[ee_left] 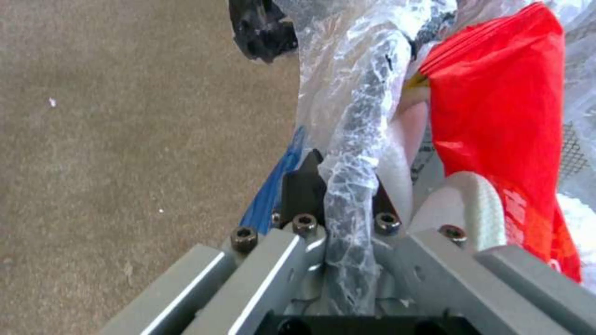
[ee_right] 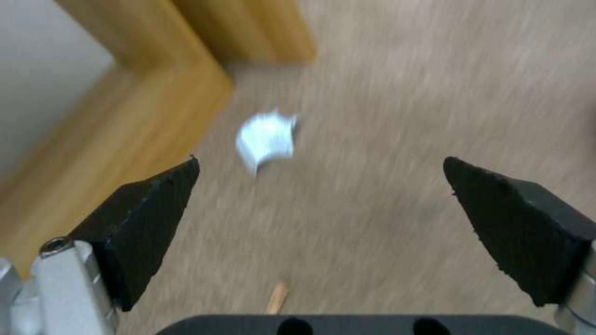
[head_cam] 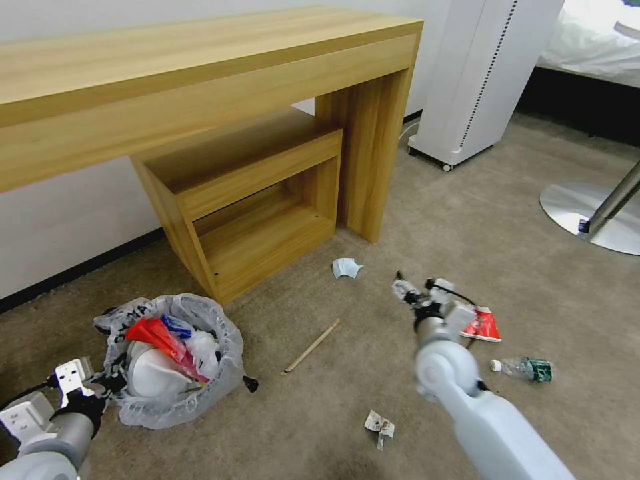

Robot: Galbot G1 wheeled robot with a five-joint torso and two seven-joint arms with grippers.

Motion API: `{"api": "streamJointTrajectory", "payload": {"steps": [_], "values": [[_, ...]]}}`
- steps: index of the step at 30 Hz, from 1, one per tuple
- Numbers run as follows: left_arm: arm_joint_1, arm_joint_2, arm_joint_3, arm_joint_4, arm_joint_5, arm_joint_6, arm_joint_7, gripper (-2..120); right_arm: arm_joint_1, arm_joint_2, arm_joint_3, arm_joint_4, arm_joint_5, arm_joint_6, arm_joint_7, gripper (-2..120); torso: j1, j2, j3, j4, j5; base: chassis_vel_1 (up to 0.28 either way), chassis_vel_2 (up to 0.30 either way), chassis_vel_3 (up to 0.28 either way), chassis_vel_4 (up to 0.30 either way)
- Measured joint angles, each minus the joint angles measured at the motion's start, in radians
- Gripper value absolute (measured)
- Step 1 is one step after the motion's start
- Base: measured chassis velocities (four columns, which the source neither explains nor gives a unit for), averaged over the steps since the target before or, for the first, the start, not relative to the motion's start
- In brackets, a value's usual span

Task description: Pick up the trash bin and place the garbage on the floor into it.

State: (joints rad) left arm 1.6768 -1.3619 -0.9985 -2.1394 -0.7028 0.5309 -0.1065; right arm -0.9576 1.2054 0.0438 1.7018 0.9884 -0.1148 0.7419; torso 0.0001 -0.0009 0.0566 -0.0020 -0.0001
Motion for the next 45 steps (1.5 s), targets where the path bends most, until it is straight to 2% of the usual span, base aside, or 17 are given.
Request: {"api": "streamJointTrajectory", "payload": {"steps": [6,14,22,26,36,45], "values": [[0.009,-0.020,0.001,-0.006,0.018,-0.002,0.001,1,0.126,0.103,-0.089,-0.218,0.067,-0.008,0.043,100,0.000,0.000,0.000,0.0001,0.0000,0.000,0.000,0.000,0.000],[0.011,-0.042,-0.003,-0.024,0.033,-0.003,0.001,1,0.209,0.193,-0.138,-0.391,0.119,-0.028,0.082,100,0.000,0.000,0.000,0.0000,0.0000,0.000,0.000,0.000,0.000],[-0.001,-0.059,0.008,-0.016,0.049,-0.005,0.001,1,0.196,0.271,-0.222,-0.468,0.125,-0.019,0.107,100,0.000,0.000,0.000,0.0000,-0.0001,0.000,0.000,0.000,0.000],[-0.001,-0.060,0.008,-0.012,0.051,-0.009,0.002,1,0.190,0.293,-0.235,-0.486,0.140,-0.024,0.113,100,0.000,0.000,0.000,0.0000,0.0000,0.000,0.000,0.000,0.000],[0.007,-0.066,0.010,-0.020,0.056,-0.015,0.008,1,0.226,0.401,-0.244,-0.617,0.193,-0.060,0.096,100,0.000,0.000,0.000,0.0000,0.0001,0.000,0.000,0.000,0.000],[0.021,-0.071,0.008,-0.040,0.056,-0.022,0.012,1,0.243,0.406,-0.267,-0.694,0.168,-0.054,0.087,100,0.000,0.000,0.000,-0.0001,0.0001,0.000,0.000,0.000,0.000]]}}
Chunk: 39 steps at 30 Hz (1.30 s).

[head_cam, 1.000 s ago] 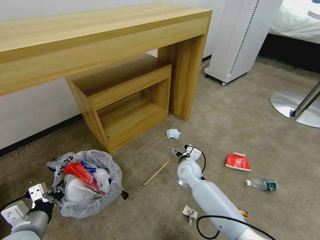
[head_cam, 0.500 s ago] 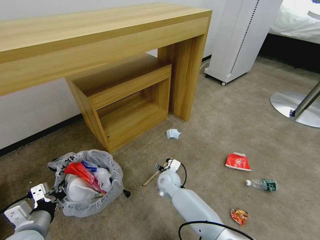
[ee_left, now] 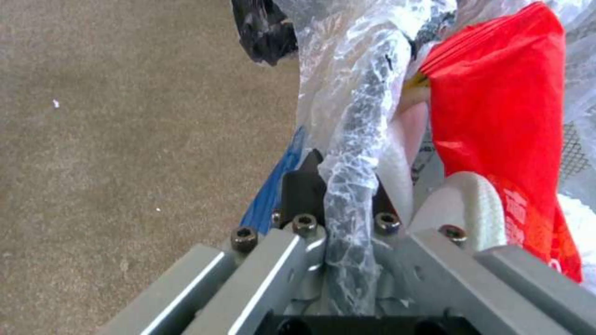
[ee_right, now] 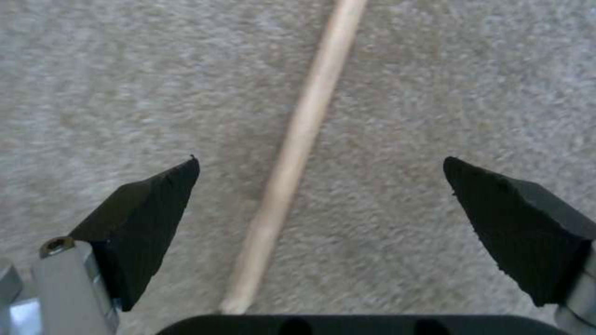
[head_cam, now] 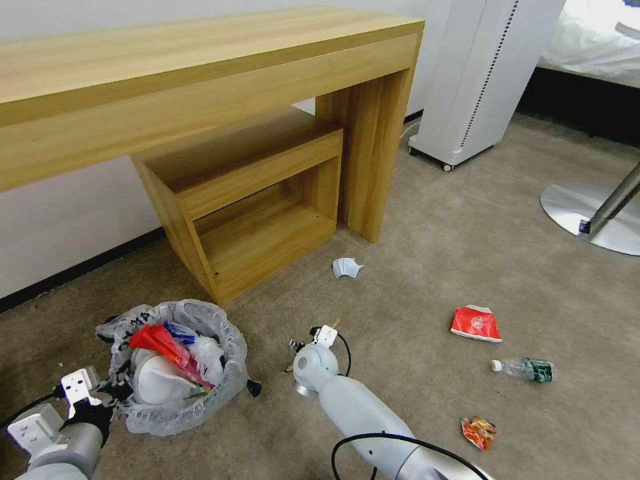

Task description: Pick up the trash bin and place the garbage on the floor into it.

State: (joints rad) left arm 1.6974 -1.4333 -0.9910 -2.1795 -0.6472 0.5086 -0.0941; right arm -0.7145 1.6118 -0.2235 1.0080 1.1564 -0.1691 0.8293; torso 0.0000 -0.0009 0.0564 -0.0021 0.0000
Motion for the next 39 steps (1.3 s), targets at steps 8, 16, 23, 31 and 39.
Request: {"api": "streamJointTrajectory", "payload": {"steps": [8,16,23,31,39], "values": [[0.005,-0.002,-0.001,-0.004,0.002,-0.005,0.003,1,0.001,-0.002,-0.008,-0.020,-0.026,0.013,-0.023,96,0.000,0.000,0.000,0.0000,0.0000,0.000,0.000,0.000,0.000],[0.006,-0.005,0.006,0.000,0.012,-0.016,0.012,1,0.013,-0.003,-0.017,-0.051,-0.060,0.029,-0.053,76,0.000,0.000,0.000,0.0000,0.0000,0.000,0.000,0.000,0.000],[0.006,-0.005,0.008,-0.003,0.012,-0.020,0.016,1,0.026,-0.003,-0.026,-0.081,-0.081,0.035,-0.075,68,0.000,0.000,0.000,0.0000,0.0000,0.000,0.000,0.000,0.000],[0.006,-0.006,0.008,-0.003,0.012,-0.026,0.020,1,0.036,-0.003,-0.041,-0.101,-0.099,0.042,-0.092,68,0.000,0.000,0.000,0.0000,0.0000,0.000,0.000,0.000,0.000],[0.003,-0.005,0.011,-0.002,0.012,-0.032,0.023,1,0.043,-0.004,-0.048,-0.120,-0.116,0.048,-0.105,59,0.000,0.000,0.000,0.0000,0.0000,0.000,0.000,0.000,0.000]]}}
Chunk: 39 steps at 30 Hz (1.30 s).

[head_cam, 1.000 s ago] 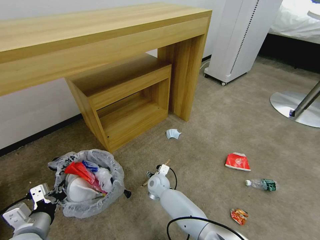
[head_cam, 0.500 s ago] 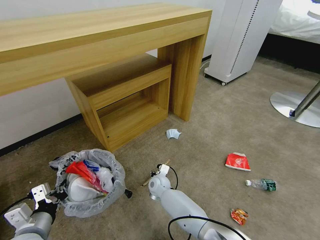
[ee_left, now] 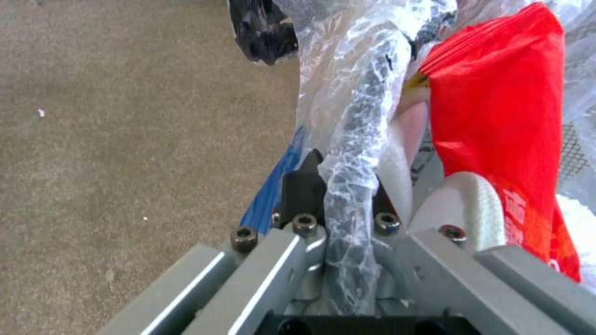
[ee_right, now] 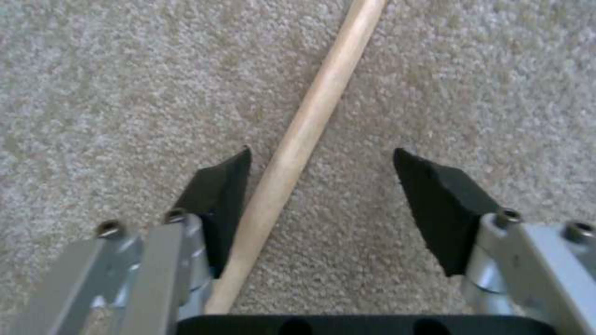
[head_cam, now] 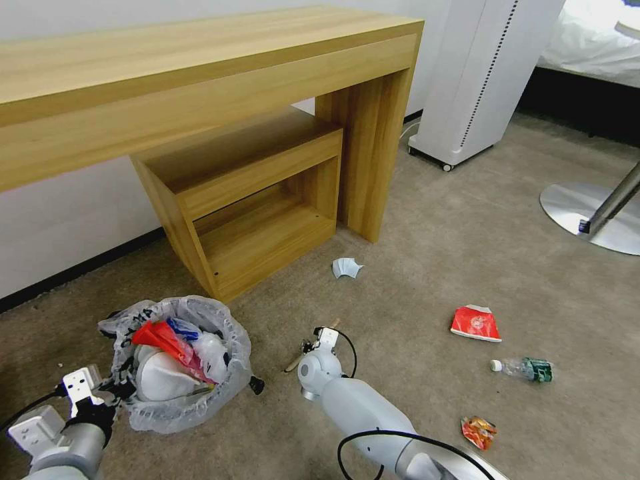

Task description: Pick up the trash bin and place the garbage on the floor into it.

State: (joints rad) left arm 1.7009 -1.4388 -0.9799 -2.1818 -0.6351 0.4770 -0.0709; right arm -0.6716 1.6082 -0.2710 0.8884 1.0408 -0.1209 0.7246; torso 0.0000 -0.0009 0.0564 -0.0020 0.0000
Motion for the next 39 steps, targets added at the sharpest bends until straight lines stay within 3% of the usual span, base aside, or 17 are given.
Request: {"api": "streamJointTrajectory", "payload": {"steps": [7,20,27,38,39], "values": [[-0.004,0.003,0.002,0.002,-0.001,-0.004,0.002,1,-0.001,0.000,-0.009,0.000,-0.018,0.005,-0.005,41,0.000,0.000,0.000,0.0000,0.0000,0.000,0.000,0.000,0.000],[-0.002,0.003,0.007,0.002,-0.003,-0.018,0.008,1,-0.019,0.000,-0.024,-0.005,-0.058,0.022,-0.016,34,0.000,0.000,0.000,0.0000,0.0000,0.000,0.000,0.000,0.000],[-0.007,-0.001,0.013,0.006,0.000,-0.023,0.008,1,-0.026,0.000,-0.030,-0.003,-0.072,0.028,-0.018,16,0.000,0.000,0.000,0.0000,0.0000,0.000,0.000,0.000,0.000],[-0.008,-0.001,0.014,0.010,0.001,-0.029,0.010,1,-0.031,0.000,-0.038,-0.010,-0.101,0.040,-0.028,14,0.000,0.000,0.000,0.0000,0.0000,0.000,0.000,0.000,0.000],[-0.008,-0.001,0.014,0.010,0.001,-0.030,0.010,1,-0.033,0.000,-0.038,-0.008,-0.104,0.040,-0.028,8,0.000,0.000,0.000,0.0000,0.0000,0.000,0.000,0.000,0.000]]}}
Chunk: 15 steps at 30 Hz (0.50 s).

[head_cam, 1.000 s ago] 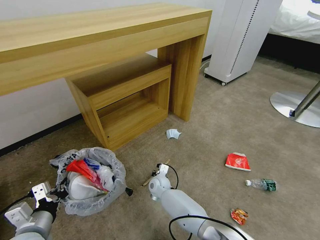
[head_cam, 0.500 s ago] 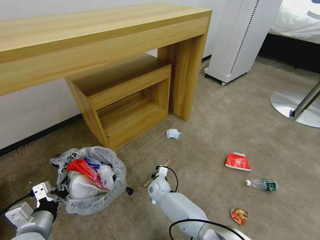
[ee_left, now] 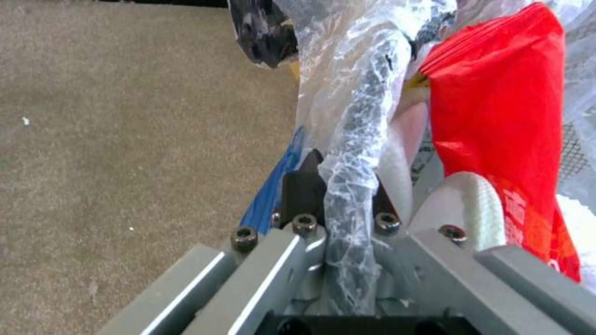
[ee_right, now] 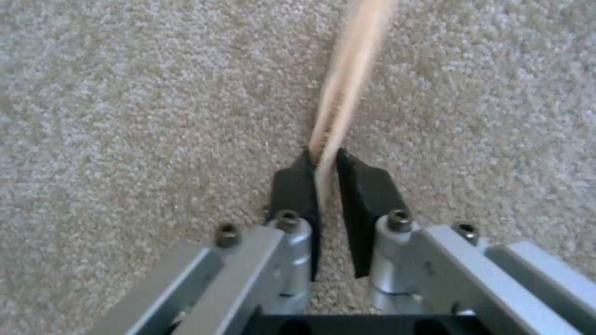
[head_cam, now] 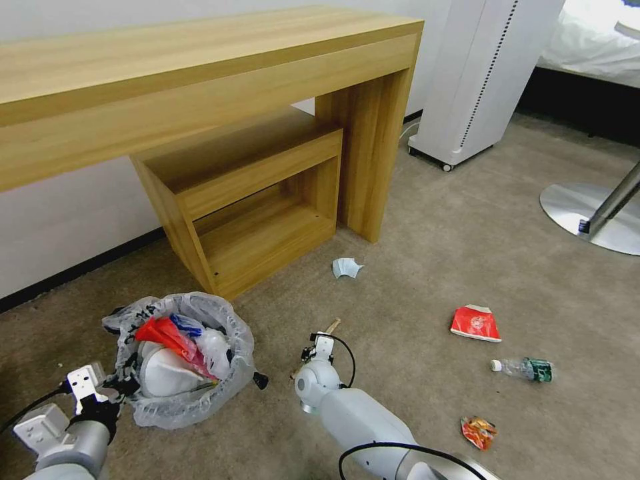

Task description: Pick up the trash bin and place the garbage on the floor into it.

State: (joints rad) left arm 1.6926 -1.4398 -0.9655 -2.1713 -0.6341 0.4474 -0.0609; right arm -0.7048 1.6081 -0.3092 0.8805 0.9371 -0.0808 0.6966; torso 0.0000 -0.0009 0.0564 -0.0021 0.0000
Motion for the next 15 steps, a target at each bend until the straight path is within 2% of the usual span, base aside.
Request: {"api": "streamJointTrajectory", "payload": {"steps": [1,3,9,15], "values": [[0.000,0.000,0.000,0.000,0.000,0.000,0.000,1,0.000,0.000,0.000,0.000,0.000,0.000,0.000,8,0.000,0.000,0.000,0.0000,0.0000,0.000,0.000,0.000,0.000],[-0.002,0.001,0.000,0.002,0.000,0.000,0.000,1,-0.007,0.000,-0.005,0.018,-0.003,0.001,0.000,0,0.000,0.000,0.000,0.0000,-0.0001,0.000,0.000,0.000,0.000],[-0.010,0.003,-0.001,0.013,-0.001,0.001,-0.002,1,-0.030,-0.017,-0.020,0.093,-0.010,0.006,-0.002,0,0.000,0.000,0.000,0.0004,0.0004,0.000,0.000,0.000,0.000],[-0.016,-0.001,0.002,0.029,0.003,0.001,-0.003,1,-0.061,-0.119,-0.029,0.219,-0.007,0.003,0.008,0,0.000,0.000,0.000,0.0000,0.0001,0.000,0.000,0.000,0.000]]}}
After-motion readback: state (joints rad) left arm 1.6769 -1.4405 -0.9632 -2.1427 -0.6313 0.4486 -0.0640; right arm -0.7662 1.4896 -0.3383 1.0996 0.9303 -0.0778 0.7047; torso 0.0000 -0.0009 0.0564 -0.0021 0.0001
